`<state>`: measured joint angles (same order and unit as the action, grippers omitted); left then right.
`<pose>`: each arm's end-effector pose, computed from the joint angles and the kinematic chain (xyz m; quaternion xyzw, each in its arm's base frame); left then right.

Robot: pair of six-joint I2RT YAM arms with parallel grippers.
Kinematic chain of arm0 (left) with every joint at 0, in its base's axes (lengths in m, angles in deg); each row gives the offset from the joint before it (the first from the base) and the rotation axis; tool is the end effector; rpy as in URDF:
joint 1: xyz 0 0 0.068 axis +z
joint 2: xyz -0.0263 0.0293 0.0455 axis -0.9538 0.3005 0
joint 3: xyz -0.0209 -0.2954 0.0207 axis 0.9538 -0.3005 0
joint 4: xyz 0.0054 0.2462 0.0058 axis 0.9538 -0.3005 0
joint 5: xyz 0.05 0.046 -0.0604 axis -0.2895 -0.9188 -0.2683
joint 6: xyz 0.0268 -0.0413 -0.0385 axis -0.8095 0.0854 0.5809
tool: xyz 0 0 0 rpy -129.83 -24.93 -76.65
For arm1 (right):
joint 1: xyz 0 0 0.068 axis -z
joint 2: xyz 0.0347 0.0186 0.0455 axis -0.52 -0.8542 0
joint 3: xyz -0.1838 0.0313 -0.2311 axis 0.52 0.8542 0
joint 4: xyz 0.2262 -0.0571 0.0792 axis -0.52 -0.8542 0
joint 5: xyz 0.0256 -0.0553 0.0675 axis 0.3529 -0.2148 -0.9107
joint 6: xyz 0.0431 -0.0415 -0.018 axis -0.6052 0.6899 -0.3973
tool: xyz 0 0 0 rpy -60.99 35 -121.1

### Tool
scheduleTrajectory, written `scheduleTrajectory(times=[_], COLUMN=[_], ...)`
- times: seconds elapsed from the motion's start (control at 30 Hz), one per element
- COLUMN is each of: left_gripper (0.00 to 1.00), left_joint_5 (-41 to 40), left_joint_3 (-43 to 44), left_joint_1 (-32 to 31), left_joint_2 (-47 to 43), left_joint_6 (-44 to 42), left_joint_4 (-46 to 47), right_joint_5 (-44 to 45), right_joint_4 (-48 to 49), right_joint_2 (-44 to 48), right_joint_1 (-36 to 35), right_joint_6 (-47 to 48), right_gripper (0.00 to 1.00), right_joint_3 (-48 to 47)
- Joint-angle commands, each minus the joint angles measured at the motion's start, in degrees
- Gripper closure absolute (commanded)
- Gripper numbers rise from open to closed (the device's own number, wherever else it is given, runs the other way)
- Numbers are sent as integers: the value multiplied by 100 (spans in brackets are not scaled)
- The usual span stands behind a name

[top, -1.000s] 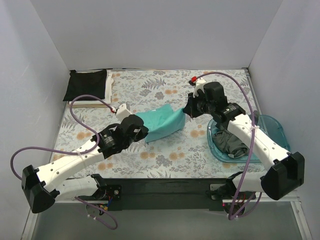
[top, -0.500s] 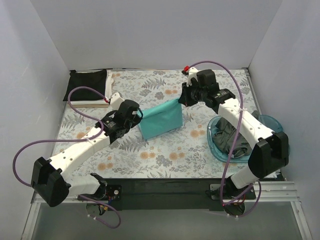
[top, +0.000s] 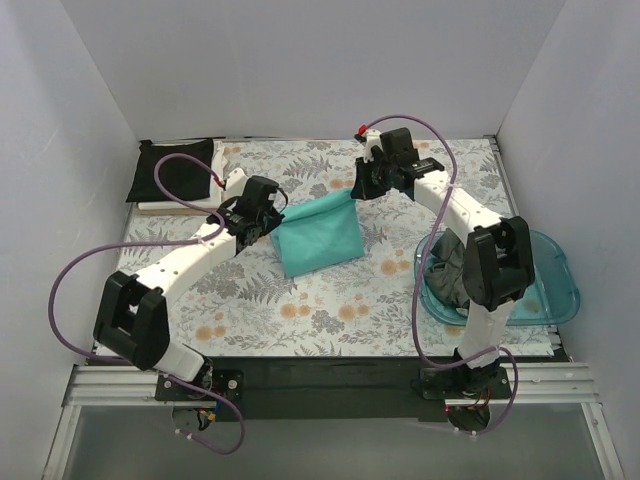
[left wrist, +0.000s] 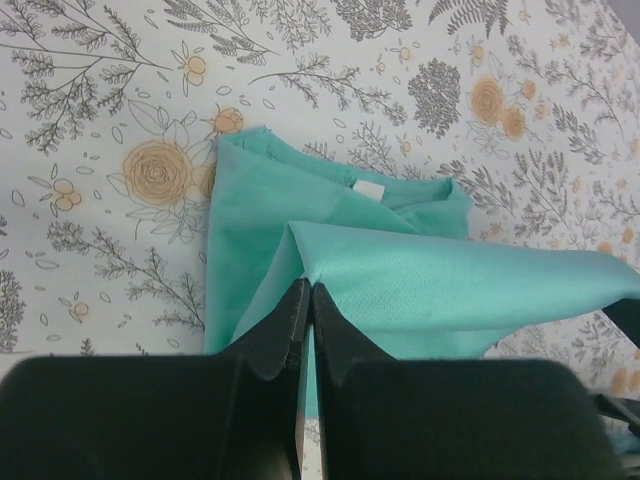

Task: Fold and stack the t-shirts
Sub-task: Fold the tshirt

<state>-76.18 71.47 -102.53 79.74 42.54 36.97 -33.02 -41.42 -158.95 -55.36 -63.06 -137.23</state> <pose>0.2744 -0.1368 0.2881 -0.5385 0.7341 -0.2352 0.3403 0.3854 0.1872 0.3078 -0.2135 0.8681 0.2357 0.3813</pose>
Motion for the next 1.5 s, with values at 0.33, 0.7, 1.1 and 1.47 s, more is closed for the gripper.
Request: scheduleTrajectory(times=[0.33,0.7,1.1,1.47], left_gripper=[100,100,17,13], left_joint_5=[516,666,963,1693], left_joint_3=[634,898,775,-587], left_joint_1=[708,937,1007,699], left_joint_2=[1176,1985,1266,141], left_joint_6=[-244,-165,-244,-183], left_joint_4=[230,213,107,537], right_joint_5=[-471,-612,-972,-991], right_joint_4=[150,220,150,1001], right_joint_2=[-1326,-2301,-1750,498], right_joint_1=[223,276,294,215], right_joint_6=[-19,-160,-291,-625], right_gripper=[99,99,2,2], right_joint_3=[-1254,-1904,-1783,1151])
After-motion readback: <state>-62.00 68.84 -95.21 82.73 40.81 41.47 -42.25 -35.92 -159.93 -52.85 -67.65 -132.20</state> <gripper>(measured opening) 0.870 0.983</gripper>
